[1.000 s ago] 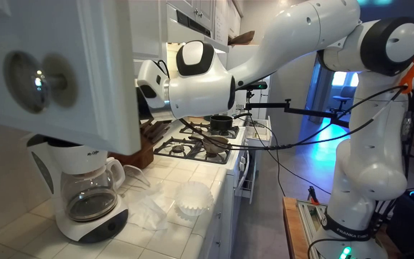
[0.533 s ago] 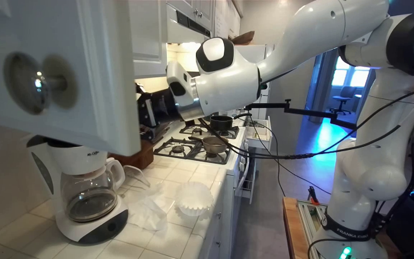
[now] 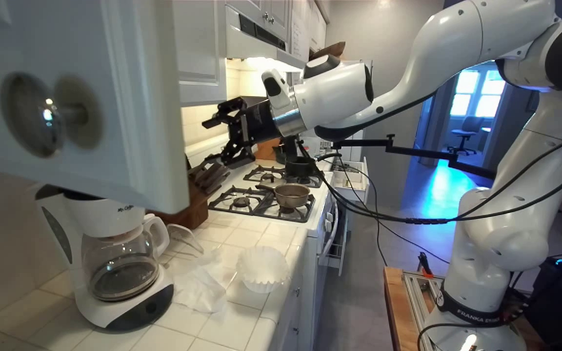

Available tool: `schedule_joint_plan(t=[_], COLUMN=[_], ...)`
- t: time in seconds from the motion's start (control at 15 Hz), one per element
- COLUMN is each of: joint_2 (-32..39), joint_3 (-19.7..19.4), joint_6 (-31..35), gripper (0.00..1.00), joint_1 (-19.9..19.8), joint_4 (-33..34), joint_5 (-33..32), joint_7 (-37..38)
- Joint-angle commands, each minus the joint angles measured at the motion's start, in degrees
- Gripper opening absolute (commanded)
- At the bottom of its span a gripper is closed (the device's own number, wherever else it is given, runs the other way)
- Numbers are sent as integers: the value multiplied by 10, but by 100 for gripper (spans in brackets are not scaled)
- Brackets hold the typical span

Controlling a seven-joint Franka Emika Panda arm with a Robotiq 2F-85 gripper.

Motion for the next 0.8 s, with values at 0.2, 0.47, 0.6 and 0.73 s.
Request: schedule_joint_plan(t=[0.2,0.47,0.6,0.73], joint_2=[-15,-20,-21,-22], joint_3=[-39,-37,-36,-36], joint_6=[-8,-21,-21,-21], gripper=[100,100,100,100], joint_1=[-12,-13,-13,-13], joint_4=[-63,-85,-85,-85], joint_5=[124,155,158,159], joint_7=[-34,-34,-34,-34])
